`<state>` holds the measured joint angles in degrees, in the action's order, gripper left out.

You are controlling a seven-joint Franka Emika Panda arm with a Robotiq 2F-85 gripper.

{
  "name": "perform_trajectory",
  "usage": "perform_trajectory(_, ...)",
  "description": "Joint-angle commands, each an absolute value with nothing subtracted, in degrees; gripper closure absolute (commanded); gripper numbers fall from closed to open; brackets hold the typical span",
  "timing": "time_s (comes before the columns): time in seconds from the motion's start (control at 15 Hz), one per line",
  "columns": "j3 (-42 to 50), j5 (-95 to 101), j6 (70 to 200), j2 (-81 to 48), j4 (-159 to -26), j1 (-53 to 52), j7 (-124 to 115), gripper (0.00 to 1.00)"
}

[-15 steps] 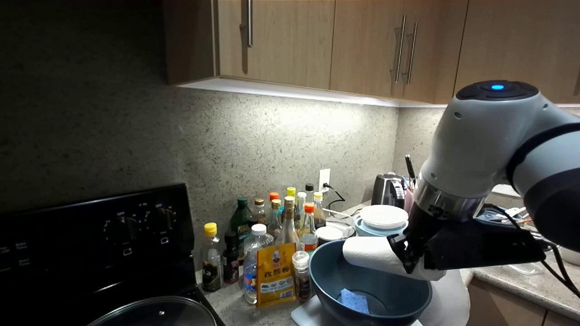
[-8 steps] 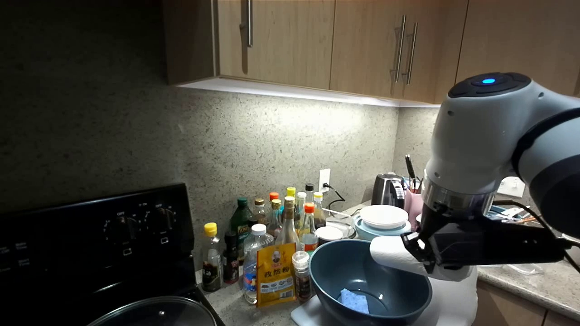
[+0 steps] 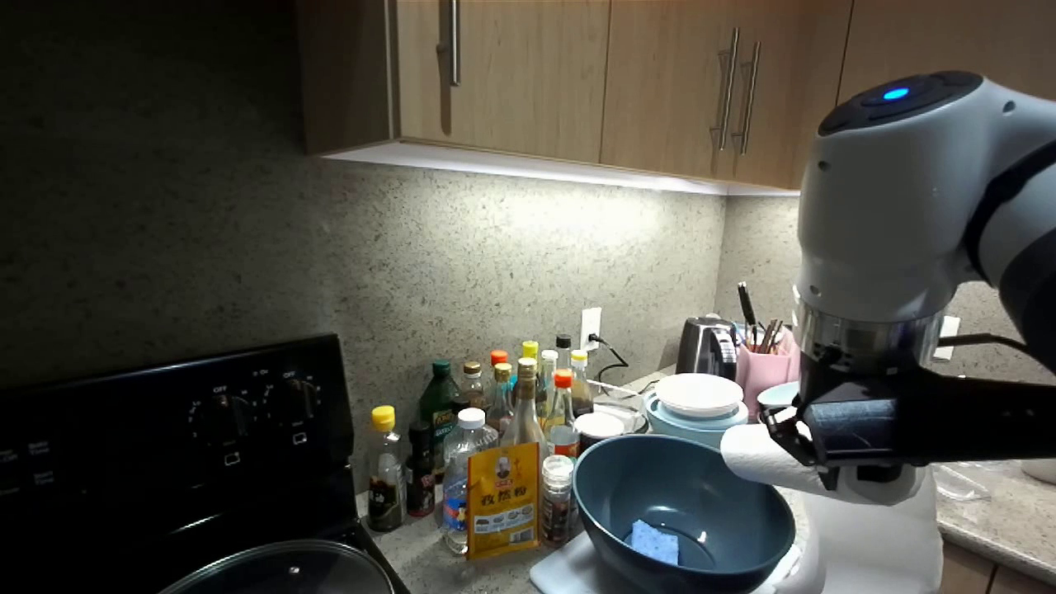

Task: Pick up the kitchen paper from the bowl and put it on the counter

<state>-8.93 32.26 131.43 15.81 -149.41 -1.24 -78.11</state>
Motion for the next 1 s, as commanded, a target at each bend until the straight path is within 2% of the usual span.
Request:
perform_trajectory(0.0,-10.0,27.9,125.5,19.9,-149.8,-2.3,-74.8,0.62)
perform_trajectory(0.4,-9.6,24.1,126.2,22.7,-149.6,-2.6,-66.8,0.25)
perform_trajectory(0.47,-9.3,24.3,128.0,22.3,-149.7,-2.5,-65.4,0.68)
perform_trajectory(0.53,-8.7,23.4,129.2,22.1,-149.9,-2.6,-63.6,0.64)
perform_trajectory(0.6,-7.8,21.6,131.2,21.4,-150.2,-2.8,-61.8,0.15)
perform_trajectory(0.73,-7.6,19.1,131.6,21.0,-150.1,-2.7,-58.9,0.19)
perform_trajectory(0.87,-9.3,20.2,130.5,21.0,-149.4,-1.3,-60.9,0.08)
perform_trajectory(0.93,-9.3,19.9,130.5,20.9,-149.3,-1.1,-60.5,0.26)
